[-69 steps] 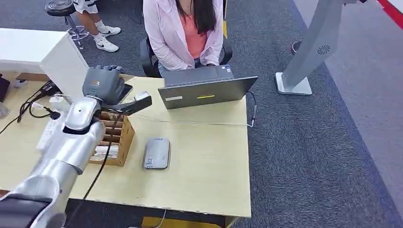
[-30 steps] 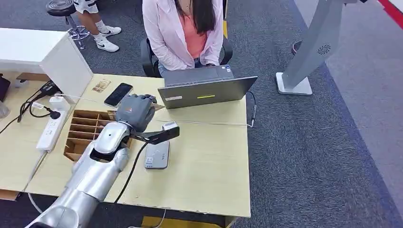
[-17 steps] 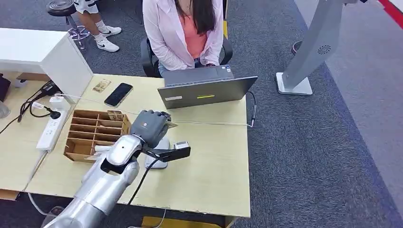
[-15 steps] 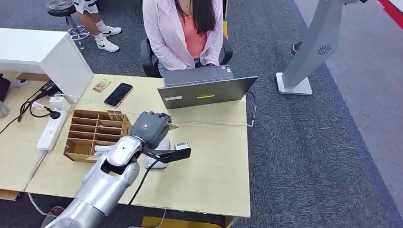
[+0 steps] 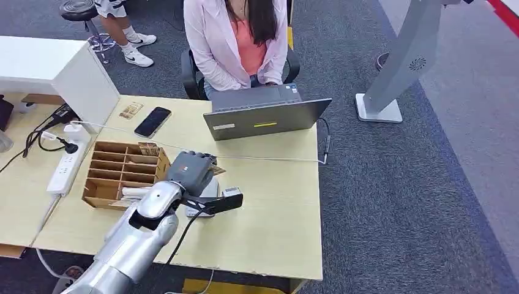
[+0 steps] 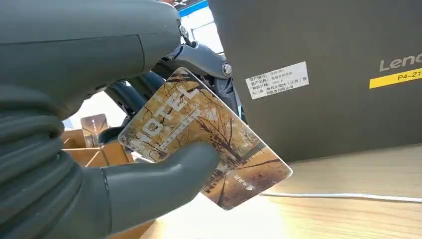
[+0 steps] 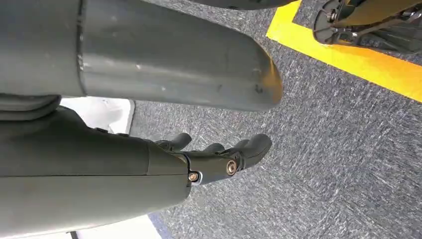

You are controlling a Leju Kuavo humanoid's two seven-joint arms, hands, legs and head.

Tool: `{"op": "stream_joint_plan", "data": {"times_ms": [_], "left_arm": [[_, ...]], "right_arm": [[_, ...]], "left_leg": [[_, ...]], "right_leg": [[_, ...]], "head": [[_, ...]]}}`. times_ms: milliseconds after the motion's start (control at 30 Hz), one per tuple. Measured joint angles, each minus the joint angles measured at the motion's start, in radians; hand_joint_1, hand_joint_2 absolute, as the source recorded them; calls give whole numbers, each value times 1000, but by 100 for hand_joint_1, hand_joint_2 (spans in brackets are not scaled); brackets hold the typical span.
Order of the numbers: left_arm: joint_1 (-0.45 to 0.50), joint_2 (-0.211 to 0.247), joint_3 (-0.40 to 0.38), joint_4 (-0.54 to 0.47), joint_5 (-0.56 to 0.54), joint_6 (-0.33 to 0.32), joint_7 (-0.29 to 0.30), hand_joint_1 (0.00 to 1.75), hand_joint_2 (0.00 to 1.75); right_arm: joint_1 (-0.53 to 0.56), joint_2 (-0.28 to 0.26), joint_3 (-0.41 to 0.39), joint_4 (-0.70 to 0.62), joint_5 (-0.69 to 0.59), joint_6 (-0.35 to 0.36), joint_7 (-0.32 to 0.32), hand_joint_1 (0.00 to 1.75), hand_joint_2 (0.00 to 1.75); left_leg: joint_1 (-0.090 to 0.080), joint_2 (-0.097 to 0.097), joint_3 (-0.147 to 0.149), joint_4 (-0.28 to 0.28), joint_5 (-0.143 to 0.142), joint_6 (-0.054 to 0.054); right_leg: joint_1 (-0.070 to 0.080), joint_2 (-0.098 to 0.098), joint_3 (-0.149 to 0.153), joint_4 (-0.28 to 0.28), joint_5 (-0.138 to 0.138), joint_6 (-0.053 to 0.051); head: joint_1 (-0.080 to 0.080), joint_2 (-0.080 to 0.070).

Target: Pass the card to the sensor for recognition and then transmit it.

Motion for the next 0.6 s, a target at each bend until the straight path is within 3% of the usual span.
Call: {"op": "stream_joint_plan", "data": {"times_ms": [600], "left_arm": [[1,0,0,0,0,0,0,175,175]], "right_arm": [[0,0,0,0,0,0,0,0,0]], "left_leg": [[0,0,0,0,0,0]], "right_leg": [[0,0,0,0,0,0]], "head": [[0,0]]}}
